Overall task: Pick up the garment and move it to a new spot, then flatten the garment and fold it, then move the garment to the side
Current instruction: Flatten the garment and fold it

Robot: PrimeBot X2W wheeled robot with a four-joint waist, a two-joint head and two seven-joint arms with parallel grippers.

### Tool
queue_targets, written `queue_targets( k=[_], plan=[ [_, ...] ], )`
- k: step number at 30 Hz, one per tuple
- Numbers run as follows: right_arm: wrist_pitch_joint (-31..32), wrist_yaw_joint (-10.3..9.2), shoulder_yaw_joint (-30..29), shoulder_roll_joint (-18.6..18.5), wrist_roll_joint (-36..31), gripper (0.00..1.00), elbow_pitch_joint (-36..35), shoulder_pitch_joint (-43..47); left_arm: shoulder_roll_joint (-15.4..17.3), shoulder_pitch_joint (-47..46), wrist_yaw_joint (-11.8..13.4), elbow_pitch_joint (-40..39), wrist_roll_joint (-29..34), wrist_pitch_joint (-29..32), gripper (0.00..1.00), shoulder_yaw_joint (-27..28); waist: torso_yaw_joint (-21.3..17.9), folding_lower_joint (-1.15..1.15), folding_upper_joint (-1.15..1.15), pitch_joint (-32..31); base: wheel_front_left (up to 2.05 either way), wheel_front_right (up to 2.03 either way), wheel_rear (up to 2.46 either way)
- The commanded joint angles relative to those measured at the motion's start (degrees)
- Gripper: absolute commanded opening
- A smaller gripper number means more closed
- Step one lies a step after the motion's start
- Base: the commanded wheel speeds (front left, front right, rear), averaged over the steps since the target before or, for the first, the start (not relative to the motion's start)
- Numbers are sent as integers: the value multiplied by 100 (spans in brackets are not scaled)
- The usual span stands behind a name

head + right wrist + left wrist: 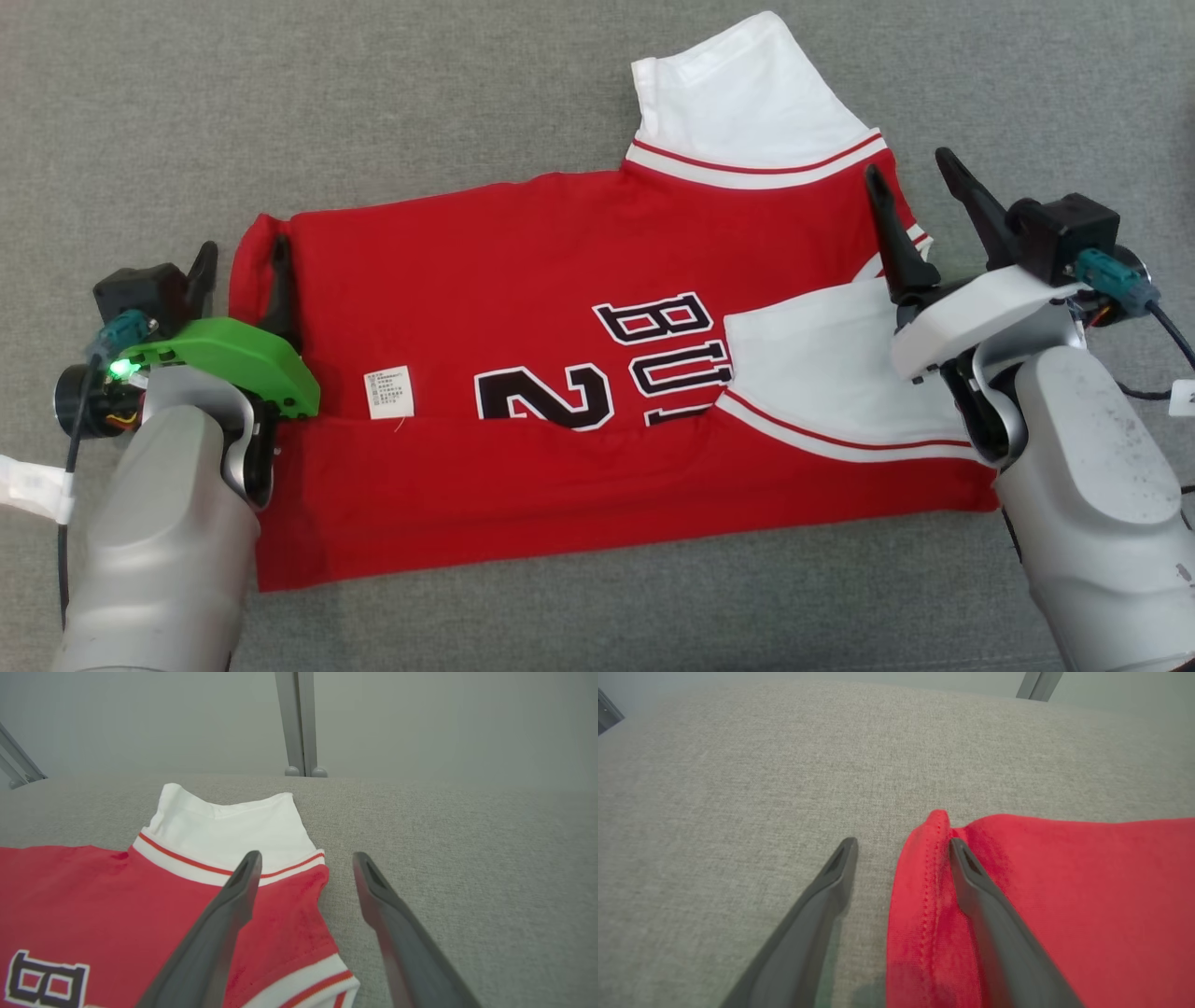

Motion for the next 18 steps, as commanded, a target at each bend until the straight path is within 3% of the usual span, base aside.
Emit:
queue_targets(
  k=[1, 3, 4, 5, 7, 8, 18],
  plan=[
    [35, -10, 22, -52, -61, 100, 36, -136, 22, -100, 10, 104, -65, 8, 100, -103, 6, 0, 0, 62, 0, 0, 0],
    [92, -10, 75, -97, -97, 100, 85, -293, 9, -101, 10, 243, -135, 6, 95, -239, 43, 0, 0, 86, 0, 0, 0],
    [130, -10, 100, -112, -113, 100, 108, -363, 11, -118, 10, 298, -160, 8, 80, -278, 64, 0, 0, 98, 0, 0, 0],
    [177, -10, 122, -125, -125, 100, 150, -452, 14, -152, 10, 330, -192, 7, 47, -312, 90, 0, 0, 111, 0, 0, 0],
    [296, -10, 161, -162, -175, 100, 242, -635, -11, -213, 10, 325, -229, 6, 5, -386, 148, 0, 0, 144, 0, 0, 0],
    [373, -10, 187, -175, -193, 100, 300, -720, -22, -237, 10, 304, -250, 5, 0, -412, 178, 0, 0, 159, 0, 0, 0],
    [1263, -10, 104, -279, -458, 100, 1369, -2051, -138, -393, 10, -609, -153, -8, 0, -332, 659, 0, 0, 423, 0, 0, 0]
  ],
)
